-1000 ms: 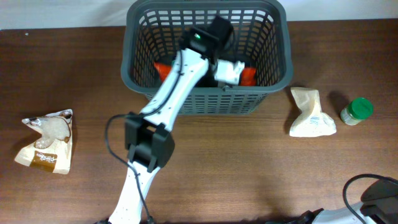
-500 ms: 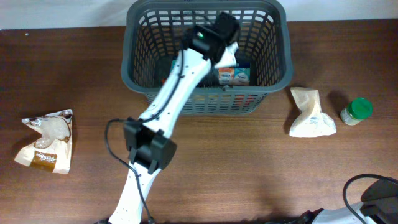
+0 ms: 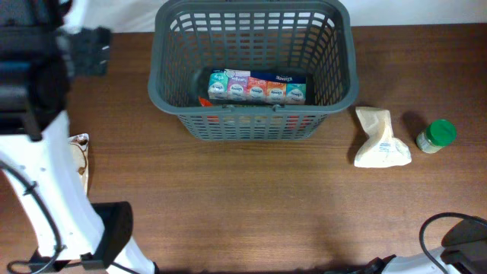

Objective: Pack container
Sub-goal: 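Place the spaghetti package into the basket and release, then grasp the clear snack bag with the left gripper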

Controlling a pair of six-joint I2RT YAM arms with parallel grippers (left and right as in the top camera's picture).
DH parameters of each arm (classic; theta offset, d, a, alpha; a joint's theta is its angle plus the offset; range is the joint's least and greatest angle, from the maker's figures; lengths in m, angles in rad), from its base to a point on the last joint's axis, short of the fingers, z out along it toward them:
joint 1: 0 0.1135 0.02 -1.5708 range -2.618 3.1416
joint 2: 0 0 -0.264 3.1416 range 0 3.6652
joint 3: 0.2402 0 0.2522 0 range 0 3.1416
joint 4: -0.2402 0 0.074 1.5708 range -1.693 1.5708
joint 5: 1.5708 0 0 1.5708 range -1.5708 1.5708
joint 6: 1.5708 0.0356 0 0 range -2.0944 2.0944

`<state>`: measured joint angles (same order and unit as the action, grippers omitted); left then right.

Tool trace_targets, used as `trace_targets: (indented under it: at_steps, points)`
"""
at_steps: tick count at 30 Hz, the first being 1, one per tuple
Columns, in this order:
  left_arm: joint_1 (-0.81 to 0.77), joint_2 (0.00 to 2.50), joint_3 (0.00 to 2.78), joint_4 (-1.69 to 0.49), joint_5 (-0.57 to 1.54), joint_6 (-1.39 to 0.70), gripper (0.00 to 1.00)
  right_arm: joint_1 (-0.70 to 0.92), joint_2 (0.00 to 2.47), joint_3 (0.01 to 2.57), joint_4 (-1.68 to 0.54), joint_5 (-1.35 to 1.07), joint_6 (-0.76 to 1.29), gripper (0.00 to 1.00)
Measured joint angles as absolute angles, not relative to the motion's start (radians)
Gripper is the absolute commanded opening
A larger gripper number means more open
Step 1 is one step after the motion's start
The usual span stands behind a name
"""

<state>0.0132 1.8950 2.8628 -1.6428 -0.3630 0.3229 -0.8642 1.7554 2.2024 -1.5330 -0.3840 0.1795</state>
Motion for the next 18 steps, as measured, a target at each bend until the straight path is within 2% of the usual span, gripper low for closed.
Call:
trace_targets:
  at_steps: [4, 11, 18]
  points:
    - [0.235, 1.917, 2.691, -1.686, -0.261, 0.238, 0.99, -0.864, 1.755, 2.202, -1.533, -0.384, 0.181, 0.99]
    - [0.498, 1.972, 2.191, -1.498, -0.179, 0.192, 0.99, -0.864, 1.755, 2.202, -1.533, -0.384, 0.18, 0.99]
    - [0.617, 2.06, 1.849, -1.332, -0.133, 0.24, 1.0, -0.864, 1.755, 2.202, -1.533, -0.384, 0.179, 0.99]
